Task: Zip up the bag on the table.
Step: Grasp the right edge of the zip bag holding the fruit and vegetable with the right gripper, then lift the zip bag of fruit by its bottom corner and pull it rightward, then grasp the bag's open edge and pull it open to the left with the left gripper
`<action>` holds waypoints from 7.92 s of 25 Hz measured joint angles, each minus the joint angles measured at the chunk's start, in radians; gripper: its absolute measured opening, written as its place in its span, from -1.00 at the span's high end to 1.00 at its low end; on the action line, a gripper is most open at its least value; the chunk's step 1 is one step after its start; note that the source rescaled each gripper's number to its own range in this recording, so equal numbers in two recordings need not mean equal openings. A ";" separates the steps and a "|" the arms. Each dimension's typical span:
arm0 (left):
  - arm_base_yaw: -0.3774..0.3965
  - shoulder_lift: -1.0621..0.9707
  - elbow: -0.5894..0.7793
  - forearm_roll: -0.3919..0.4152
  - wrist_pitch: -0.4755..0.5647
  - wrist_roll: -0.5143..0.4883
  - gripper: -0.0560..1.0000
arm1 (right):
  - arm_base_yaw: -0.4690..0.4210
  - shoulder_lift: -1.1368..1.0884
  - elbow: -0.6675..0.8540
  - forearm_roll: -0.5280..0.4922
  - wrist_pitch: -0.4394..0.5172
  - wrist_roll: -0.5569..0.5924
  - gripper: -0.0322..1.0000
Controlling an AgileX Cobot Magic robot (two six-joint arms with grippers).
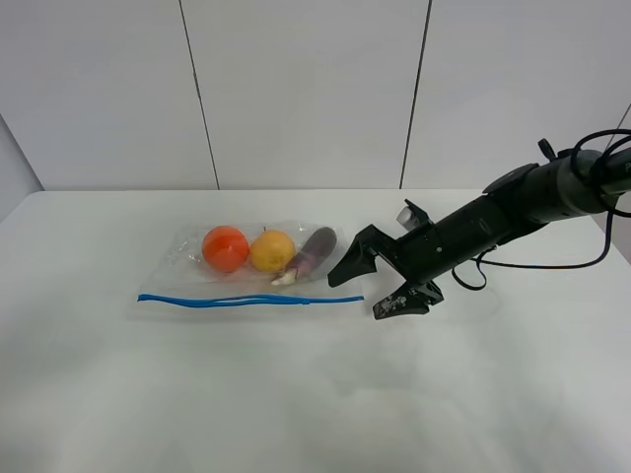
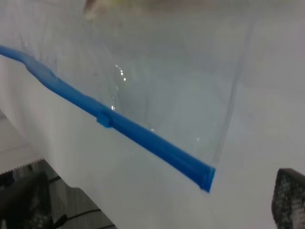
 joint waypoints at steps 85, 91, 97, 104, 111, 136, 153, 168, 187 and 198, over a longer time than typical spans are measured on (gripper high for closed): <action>0.000 0.000 0.000 0.000 -0.001 0.000 -1.00 | 0.000 0.099 -0.001 0.176 -0.050 -0.128 0.92; 0.000 0.000 0.000 0.000 -0.001 0.000 -1.00 | 0.000 0.099 -0.001 0.176 -0.052 -0.128 0.93; 0.000 0.000 0.000 0.000 -0.001 0.000 -1.00 | 0.000 0.099 -0.003 0.190 -0.003 -0.157 0.93; 0.000 0.000 0.000 0.000 -0.001 0.000 -1.00 | 0.000 0.099 -0.082 0.219 0.099 -0.172 0.93; 0.000 0.000 0.000 0.000 -0.001 0.000 -1.00 | 0.000 0.099 -0.125 0.226 0.128 -0.166 0.93; 0.000 0.041 -0.057 0.016 -0.050 0.000 -1.00 | 0.000 0.099 -0.125 0.254 0.136 -0.165 0.93; 0.000 0.986 -0.410 -0.577 -0.450 0.772 -1.00 | 0.000 0.099 -0.125 0.342 0.179 -0.169 0.93; -0.200 1.388 -0.436 -1.049 -0.565 1.573 -1.00 | 0.000 0.099 -0.125 0.342 0.179 -0.169 0.93; -0.470 1.544 -0.318 -1.114 -1.032 2.015 -1.00 | 0.000 0.099 -0.125 0.345 0.187 -0.169 0.93; -0.513 1.765 -0.323 -1.154 -1.170 2.018 -0.81 | 0.000 0.099 -0.125 0.345 0.187 -0.169 0.93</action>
